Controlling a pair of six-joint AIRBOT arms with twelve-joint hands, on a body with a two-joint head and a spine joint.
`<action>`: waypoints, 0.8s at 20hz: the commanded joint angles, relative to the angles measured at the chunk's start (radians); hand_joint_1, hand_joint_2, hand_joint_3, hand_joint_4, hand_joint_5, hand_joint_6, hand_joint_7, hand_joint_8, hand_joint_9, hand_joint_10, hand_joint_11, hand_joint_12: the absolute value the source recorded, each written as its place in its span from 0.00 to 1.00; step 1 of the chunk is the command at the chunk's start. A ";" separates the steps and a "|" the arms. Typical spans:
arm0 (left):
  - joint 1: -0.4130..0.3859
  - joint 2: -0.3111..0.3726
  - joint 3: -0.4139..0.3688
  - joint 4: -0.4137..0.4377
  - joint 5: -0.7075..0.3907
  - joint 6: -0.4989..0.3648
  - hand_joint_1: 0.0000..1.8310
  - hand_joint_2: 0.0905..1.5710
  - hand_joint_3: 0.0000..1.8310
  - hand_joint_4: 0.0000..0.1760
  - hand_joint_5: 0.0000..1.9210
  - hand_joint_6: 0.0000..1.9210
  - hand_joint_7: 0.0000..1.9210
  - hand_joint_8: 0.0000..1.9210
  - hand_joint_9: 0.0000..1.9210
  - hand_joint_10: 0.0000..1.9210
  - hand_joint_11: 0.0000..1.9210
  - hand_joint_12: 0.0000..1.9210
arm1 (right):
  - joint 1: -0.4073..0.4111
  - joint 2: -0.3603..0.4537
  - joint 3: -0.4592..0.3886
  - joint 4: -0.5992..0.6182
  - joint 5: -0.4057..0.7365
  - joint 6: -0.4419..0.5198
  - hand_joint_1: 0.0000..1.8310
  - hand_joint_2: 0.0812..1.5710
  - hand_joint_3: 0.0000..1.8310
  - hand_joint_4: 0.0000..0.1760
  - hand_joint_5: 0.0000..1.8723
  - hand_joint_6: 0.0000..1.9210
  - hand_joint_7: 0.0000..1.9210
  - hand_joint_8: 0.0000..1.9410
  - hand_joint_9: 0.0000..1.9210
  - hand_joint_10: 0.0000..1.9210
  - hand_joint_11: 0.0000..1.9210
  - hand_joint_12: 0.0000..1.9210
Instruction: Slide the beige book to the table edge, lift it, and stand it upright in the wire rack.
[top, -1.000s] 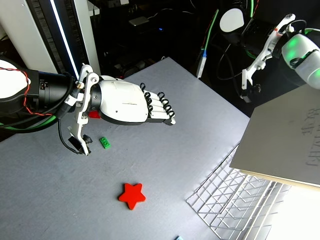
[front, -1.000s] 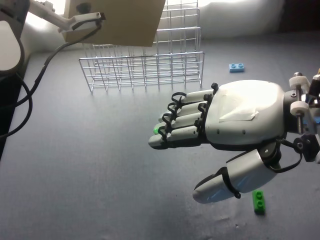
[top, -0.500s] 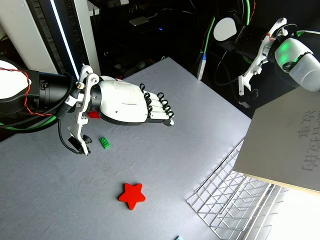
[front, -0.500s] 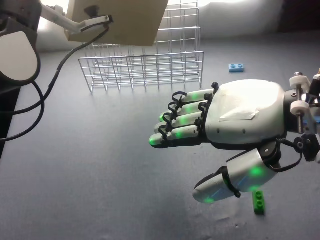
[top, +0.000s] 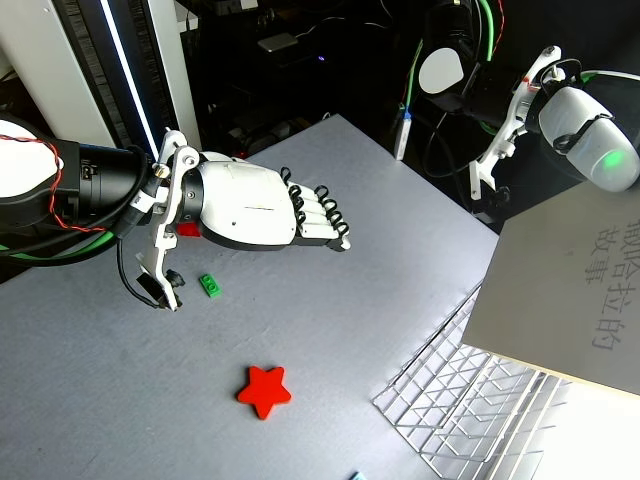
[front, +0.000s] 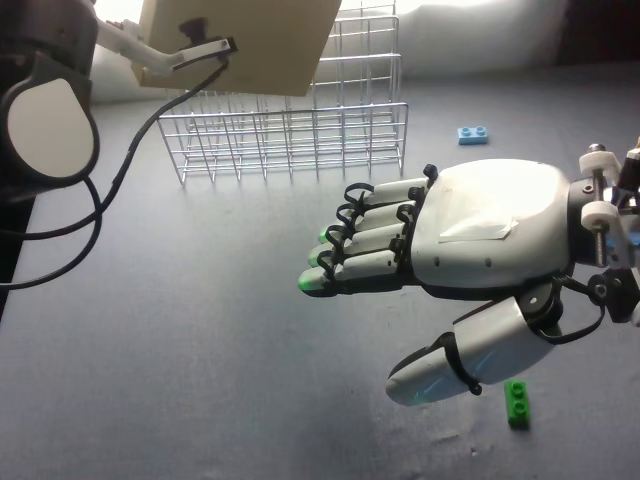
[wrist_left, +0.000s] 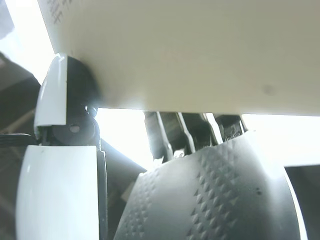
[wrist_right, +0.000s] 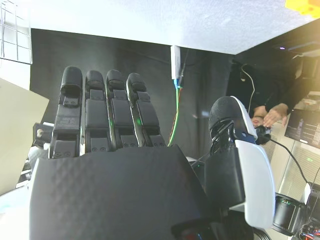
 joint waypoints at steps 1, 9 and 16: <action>0.003 -0.002 0.000 0.055 0.128 -0.016 0.74 0.75 0.00 0.00 0.41 0.58 0.44 0.65 0.39 0.81 0.28 0.89 | 0.009 0.002 -0.004 0.038 0.048 0.001 0.00 0.74 0.00 0.00 0.10 0.00 0.09 0.00 0.08 0.00 0.00 0.26; 0.041 -0.058 -0.001 0.033 0.201 -0.016 0.74 0.75 0.00 0.00 0.40 0.61 0.43 0.66 0.38 0.82 0.27 0.89 | 0.009 0.002 -0.004 0.038 0.048 0.001 0.00 0.74 0.00 0.00 0.09 0.00 0.09 0.00 0.08 0.00 0.00 0.26; 0.053 -0.134 0.084 0.021 0.204 -0.016 0.74 0.74 0.00 0.00 0.42 0.59 0.45 0.62 0.39 0.79 0.27 0.88 | 0.012 0.002 -0.004 0.038 0.048 0.001 0.00 0.74 0.00 0.00 0.09 0.00 0.07 0.00 0.07 0.00 0.00 0.23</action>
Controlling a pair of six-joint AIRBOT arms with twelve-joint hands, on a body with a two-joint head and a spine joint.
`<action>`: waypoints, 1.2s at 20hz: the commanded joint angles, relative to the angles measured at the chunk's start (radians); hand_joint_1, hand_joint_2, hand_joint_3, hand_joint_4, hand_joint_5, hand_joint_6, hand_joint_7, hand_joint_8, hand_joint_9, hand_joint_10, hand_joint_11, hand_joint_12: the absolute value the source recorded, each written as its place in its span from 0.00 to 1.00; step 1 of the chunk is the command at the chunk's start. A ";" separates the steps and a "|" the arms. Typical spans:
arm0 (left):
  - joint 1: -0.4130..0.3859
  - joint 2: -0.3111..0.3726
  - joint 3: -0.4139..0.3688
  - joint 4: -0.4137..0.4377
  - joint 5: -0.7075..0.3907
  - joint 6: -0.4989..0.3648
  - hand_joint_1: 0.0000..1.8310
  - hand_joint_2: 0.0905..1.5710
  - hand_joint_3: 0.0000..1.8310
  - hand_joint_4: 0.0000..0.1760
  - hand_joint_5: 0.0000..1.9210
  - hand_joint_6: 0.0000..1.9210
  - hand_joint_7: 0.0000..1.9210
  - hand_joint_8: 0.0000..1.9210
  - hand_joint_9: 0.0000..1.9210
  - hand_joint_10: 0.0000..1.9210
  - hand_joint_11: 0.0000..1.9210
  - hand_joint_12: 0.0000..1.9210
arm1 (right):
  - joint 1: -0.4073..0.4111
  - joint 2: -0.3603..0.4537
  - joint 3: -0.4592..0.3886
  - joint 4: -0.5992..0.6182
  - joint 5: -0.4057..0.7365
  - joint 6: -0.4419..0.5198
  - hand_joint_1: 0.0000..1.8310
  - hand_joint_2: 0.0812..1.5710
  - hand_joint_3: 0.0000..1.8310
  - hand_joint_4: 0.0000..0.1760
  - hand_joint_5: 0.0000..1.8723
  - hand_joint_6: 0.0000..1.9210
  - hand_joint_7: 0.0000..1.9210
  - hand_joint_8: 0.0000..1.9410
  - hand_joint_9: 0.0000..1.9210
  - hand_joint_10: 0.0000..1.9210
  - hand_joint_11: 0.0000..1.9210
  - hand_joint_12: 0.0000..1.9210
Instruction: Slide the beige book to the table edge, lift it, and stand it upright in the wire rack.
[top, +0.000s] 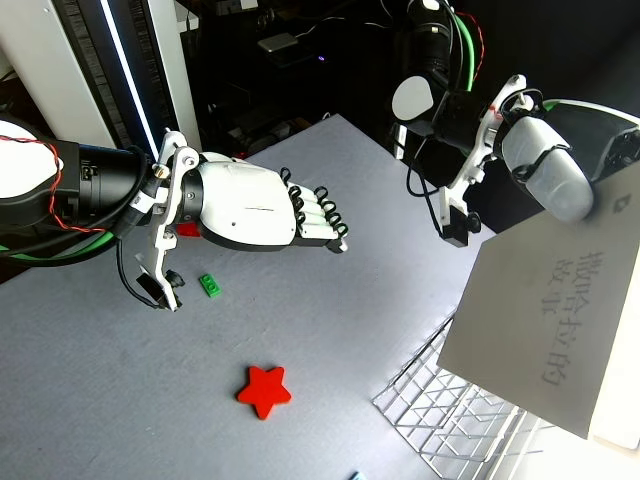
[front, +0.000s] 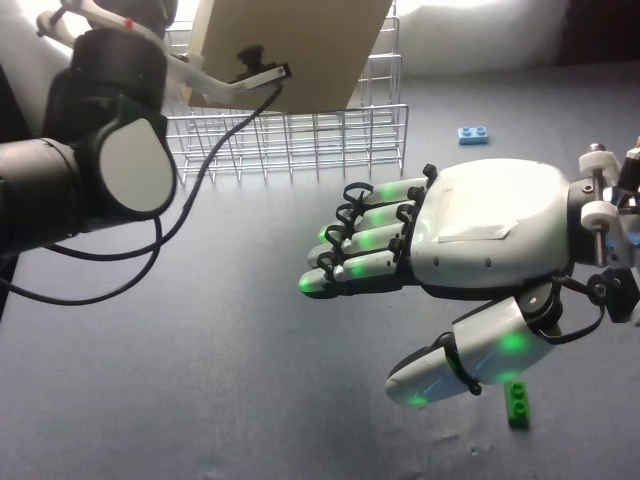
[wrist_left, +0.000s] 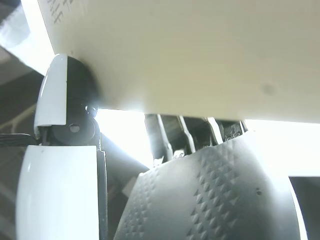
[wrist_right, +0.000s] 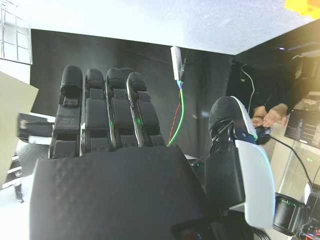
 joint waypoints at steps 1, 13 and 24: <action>0.002 -0.002 0.011 0.034 0.100 -0.006 0.74 0.74 0.00 0.00 0.42 0.59 0.45 0.62 0.39 0.79 0.27 0.88 | 0.011 0.002 -0.004 0.038 0.047 0.001 0.00 0.74 0.00 0.00 0.09 0.00 0.07 0.00 0.07 0.00 0.00 0.23; 0.010 -0.097 0.064 -0.023 0.125 -0.006 0.73 0.76 0.00 0.00 0.39 0.63 0.41 0.70 0.37 0.82 0.27 0.90 | 0.013 0.002 -0.004 0.038 0.047 0.001 0.00 0.73 0.00 0.00 0.09 0.00 0.08 0.00 0.07 0.00 0.00 0.23; -0.029 -0.154 0.105 -0.023 0.123 -0.006 0.74 0.73 0.00 0.00 0.45 0.55 0.47 0.59 0.41 0.77 0.28 0.87 | 0.015 -0.004 -0.004 0.038 0.047 0.001 0.00 0.73 0.00 0.00 0.10 0.00 0.09 0.00 0.08 0.00 0.00 0.25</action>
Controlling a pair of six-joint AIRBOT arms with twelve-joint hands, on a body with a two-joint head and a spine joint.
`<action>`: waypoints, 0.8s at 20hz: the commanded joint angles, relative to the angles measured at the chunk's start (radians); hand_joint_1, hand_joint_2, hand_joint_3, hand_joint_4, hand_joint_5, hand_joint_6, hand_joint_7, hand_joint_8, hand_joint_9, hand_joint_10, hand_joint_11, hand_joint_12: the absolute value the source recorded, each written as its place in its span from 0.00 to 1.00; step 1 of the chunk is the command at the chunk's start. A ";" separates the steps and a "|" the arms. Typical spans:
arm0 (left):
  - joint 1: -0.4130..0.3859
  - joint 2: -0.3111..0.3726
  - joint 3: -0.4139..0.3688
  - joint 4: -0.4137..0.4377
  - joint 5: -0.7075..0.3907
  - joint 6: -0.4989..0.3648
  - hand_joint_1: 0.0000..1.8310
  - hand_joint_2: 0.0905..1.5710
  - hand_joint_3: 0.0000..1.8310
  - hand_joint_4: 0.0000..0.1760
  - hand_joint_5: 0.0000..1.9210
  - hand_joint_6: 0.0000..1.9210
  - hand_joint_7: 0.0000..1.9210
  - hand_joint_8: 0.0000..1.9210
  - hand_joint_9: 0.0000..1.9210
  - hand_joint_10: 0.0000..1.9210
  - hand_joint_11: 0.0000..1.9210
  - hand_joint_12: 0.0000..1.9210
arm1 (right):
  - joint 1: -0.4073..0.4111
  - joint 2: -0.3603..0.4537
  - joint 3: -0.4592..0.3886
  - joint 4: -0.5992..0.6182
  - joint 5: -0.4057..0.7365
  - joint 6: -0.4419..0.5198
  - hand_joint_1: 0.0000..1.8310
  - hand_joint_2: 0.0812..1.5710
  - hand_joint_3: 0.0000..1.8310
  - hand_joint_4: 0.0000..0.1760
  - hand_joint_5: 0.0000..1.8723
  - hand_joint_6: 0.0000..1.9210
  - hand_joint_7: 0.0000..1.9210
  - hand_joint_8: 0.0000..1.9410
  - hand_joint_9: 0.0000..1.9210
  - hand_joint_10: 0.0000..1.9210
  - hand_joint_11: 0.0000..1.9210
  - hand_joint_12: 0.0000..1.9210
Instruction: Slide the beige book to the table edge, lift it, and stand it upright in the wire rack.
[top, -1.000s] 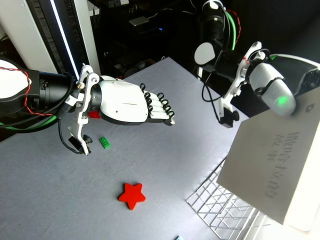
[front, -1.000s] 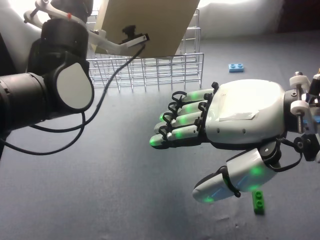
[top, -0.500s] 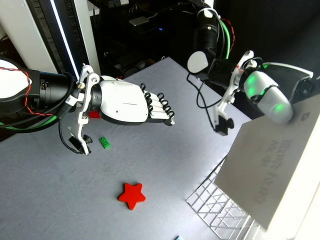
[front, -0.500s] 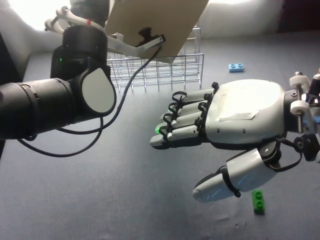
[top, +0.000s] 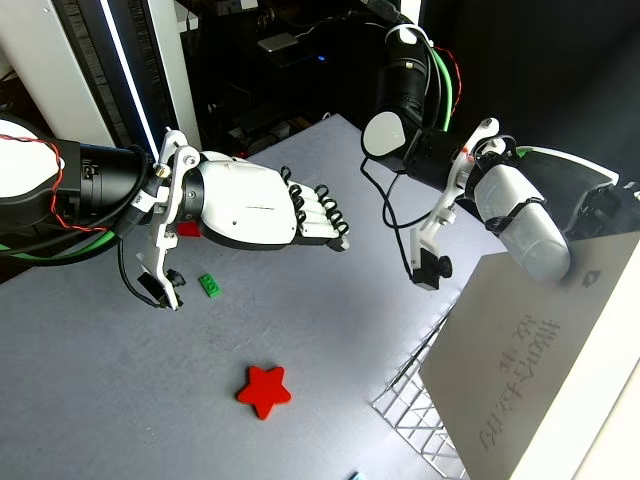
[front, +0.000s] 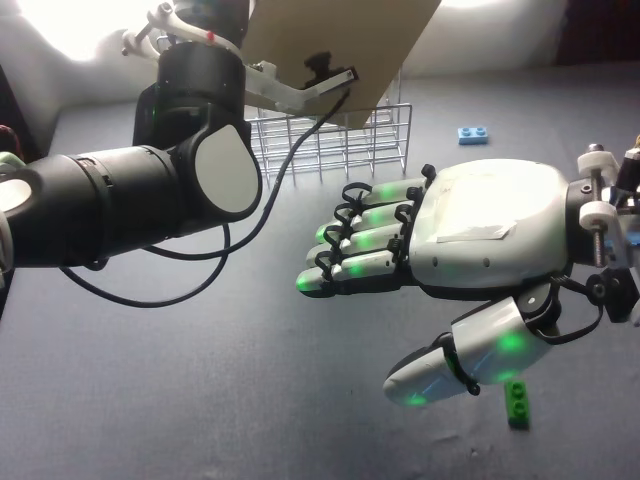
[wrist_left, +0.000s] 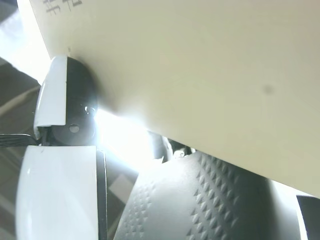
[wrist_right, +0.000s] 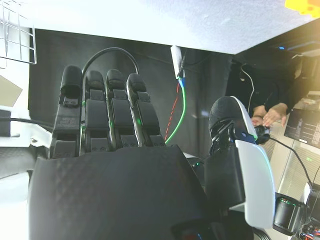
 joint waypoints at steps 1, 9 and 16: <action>-0.012 0.001 0.009 0.051 0.098 -0.013 0.74 0.72 0.00 0.00 0.44 0.56 0.47 0.60 0.41 0.76 0.29 0.86 | 0.015 -0.001 -0.004 0.038 0.049 0.001 0.00 0.73 0.00 0.00 0.10 0.00 0.09 0.00 0.08 0.00 0.00 0.24; -0.009 -0.028 0.049 0.017 0.105 -0.013 0.74 0.74 0.00 0.00 0.42 0.59 0.44 0.66 0.39 0.79 0.28 0.89 | 0.015 -0.004 -0.005 0.038 0.050 0.001 0.00 0.73 0.00 0.00 0.10 0.00 0.09 0.00 0.08 0.00 0.00 0.25; -0.021 -0.051 0.093 -0.001 0.103 -0.013 0.74 0.75 0.00 0.00 0.41 0.62 0.43 0.68 0.38 0.80 0.27 0.88 | 0.017 -0.008 -0.009 0.038 0.050 0.001 0.00 0.73 0.00 0.00 0.10 0.00 0.09 0.00 0.08 0.00 0.00 0.25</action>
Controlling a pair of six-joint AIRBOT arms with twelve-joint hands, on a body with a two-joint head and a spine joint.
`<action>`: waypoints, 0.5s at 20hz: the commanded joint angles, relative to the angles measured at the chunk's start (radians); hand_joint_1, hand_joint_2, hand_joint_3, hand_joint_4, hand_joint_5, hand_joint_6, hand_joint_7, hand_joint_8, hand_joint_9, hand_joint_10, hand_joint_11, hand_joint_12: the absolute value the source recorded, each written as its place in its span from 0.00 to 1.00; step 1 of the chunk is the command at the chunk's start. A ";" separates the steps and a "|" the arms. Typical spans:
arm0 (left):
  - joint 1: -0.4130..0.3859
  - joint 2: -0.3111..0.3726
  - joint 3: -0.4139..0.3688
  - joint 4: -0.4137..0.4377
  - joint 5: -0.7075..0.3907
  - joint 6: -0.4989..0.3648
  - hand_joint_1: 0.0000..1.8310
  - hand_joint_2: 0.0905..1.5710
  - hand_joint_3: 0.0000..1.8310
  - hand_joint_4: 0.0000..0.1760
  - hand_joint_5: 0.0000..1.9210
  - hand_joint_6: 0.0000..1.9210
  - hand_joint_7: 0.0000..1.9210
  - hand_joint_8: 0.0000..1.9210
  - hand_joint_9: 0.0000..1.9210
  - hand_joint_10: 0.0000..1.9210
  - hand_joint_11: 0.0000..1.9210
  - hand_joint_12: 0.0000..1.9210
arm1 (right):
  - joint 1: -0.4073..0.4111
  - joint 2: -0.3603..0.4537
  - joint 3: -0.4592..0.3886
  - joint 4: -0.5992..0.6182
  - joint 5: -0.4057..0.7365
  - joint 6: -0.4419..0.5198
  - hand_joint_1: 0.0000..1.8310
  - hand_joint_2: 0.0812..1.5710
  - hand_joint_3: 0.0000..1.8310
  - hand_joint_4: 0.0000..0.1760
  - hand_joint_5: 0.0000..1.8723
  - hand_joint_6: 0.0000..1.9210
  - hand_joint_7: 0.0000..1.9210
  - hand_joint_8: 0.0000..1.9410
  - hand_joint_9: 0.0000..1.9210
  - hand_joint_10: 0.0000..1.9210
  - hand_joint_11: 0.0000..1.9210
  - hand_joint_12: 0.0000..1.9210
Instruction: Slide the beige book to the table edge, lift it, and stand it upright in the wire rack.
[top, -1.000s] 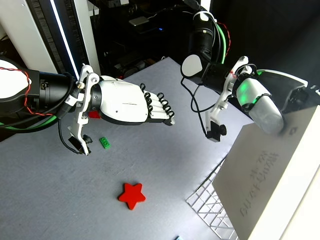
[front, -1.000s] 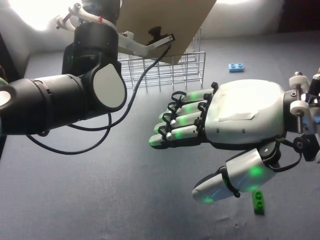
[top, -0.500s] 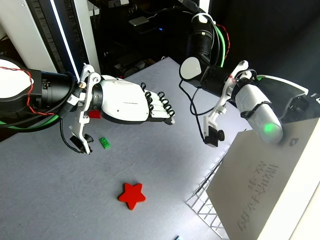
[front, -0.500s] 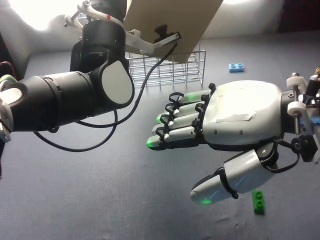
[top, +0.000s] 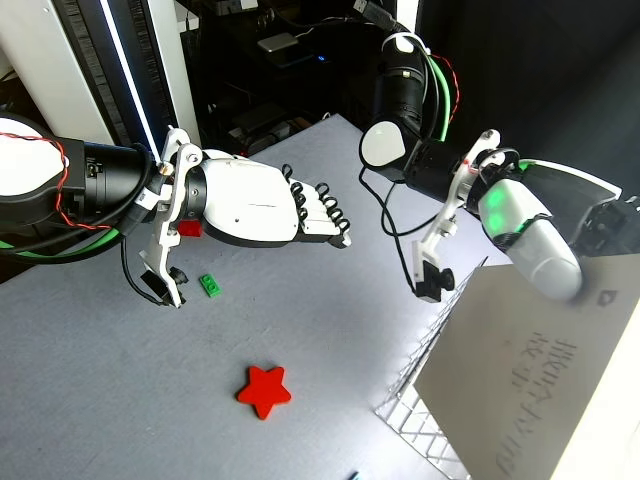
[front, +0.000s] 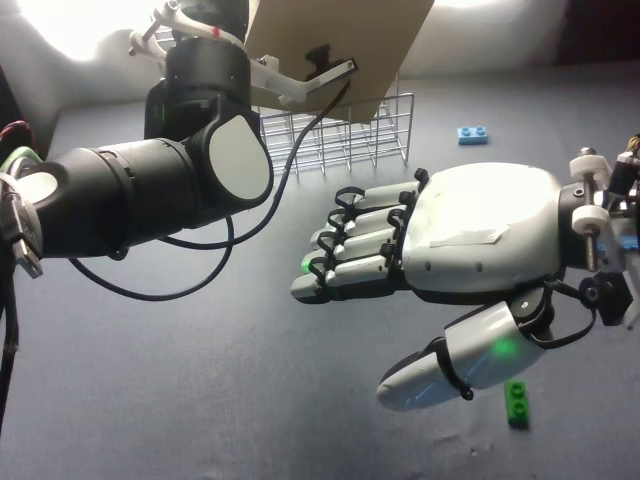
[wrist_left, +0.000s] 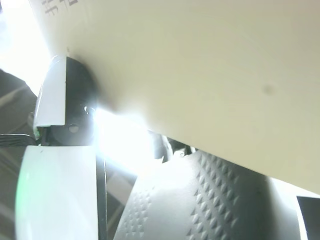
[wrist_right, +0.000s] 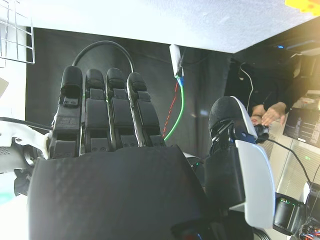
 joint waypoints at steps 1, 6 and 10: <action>-0.012 0.001 0.008 0.045 0.102 -0.010 0.74 0.75 0.00 0.00 0.41 0.62 0.42 0.67 0.38 0.80 0.27 0.88 | 0.016 0.001 -0.007 0.038 0.049 0.001 0.00 0.74 0.00 0.00 0.09 0.00 0.08 0.00 0.07 0.00 0.00 0.24; 0.018 -0.011 0.007 0.009 0.113 -0.010 0.74 0.74 0.00 0.00 0.42 0.60 0.44 0.64 0.39 0.78 0.28 0.88 | 0.017 0.000 -0.009 0.038 0.049 0.001 0.00 0.74 0.00 0.00 0.09 0.00 0.08 0.00 0.07 0.00 0.00 0.23; 0.048 -0.011 0.007 -0.011 0.124 -0.010 0.74 0.75 0.00 0.00 0.41 0.58 0.43 0.68 0.38 0.80 0.28 0.87 | 0.017 0.000 -0.011 0.038 0.049 0.001 0.00 0.73 0.00 0.00 0.09 0.00 0.08 0.00 0.07 0.00 0.00 0.20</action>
